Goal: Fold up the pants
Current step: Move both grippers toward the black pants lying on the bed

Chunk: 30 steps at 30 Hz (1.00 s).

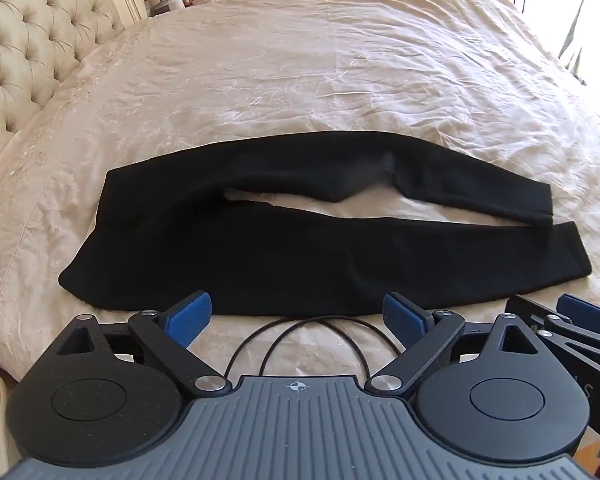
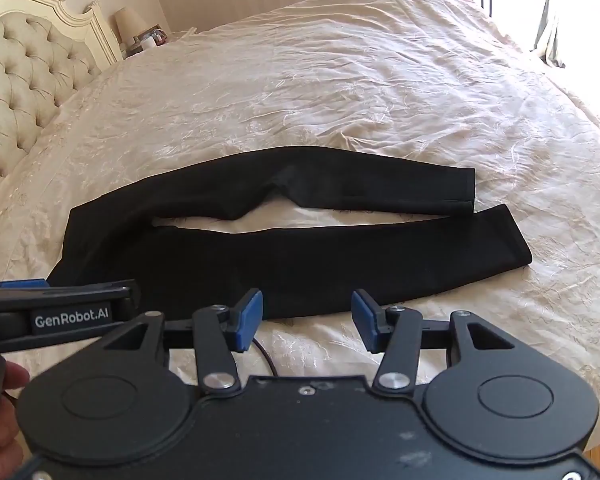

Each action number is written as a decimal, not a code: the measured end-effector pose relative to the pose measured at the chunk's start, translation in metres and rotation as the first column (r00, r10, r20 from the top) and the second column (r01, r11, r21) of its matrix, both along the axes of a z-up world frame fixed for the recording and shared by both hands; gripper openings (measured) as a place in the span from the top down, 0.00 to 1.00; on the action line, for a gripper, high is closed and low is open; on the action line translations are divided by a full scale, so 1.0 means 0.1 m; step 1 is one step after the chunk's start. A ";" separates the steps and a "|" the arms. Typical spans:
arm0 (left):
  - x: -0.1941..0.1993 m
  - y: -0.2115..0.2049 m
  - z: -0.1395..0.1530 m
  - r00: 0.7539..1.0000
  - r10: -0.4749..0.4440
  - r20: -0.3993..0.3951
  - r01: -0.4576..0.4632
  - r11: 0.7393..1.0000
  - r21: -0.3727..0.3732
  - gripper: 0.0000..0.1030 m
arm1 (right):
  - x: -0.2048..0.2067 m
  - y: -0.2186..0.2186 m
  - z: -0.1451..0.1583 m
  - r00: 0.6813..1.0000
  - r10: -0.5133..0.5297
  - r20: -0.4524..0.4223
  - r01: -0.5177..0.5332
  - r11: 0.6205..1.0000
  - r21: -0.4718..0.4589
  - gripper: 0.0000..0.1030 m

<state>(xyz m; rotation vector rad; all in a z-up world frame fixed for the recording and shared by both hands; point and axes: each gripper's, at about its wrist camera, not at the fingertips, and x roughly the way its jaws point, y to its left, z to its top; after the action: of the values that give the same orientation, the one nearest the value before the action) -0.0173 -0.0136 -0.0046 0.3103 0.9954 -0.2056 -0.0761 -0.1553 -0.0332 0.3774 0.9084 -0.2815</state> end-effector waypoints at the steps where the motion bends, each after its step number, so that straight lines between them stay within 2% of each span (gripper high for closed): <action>1: 0.02 0.00 0.00 1.000 0.002 -0.004 -0.002 1.000 -0.001 0.09 | 0.01 0.01 -0.01 1.000 -0.003 -0.001 0.003 1.000 -0.001 0.49; 30: 0.06 0.05 -0.09 0.999 0.011 -0.030 -0.011 1.000 0.008 0.09 | 0.00 -0.09 0.04 0.999 0.026 -0.023 -0.026 1.000 0.001 0.49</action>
<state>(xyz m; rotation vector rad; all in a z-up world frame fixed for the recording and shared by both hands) -0.0112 -0.0082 -0.0135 0.3094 1.0281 -0.1966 -0.0762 -0.1646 -0.0294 0.3636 0.9351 -0.2619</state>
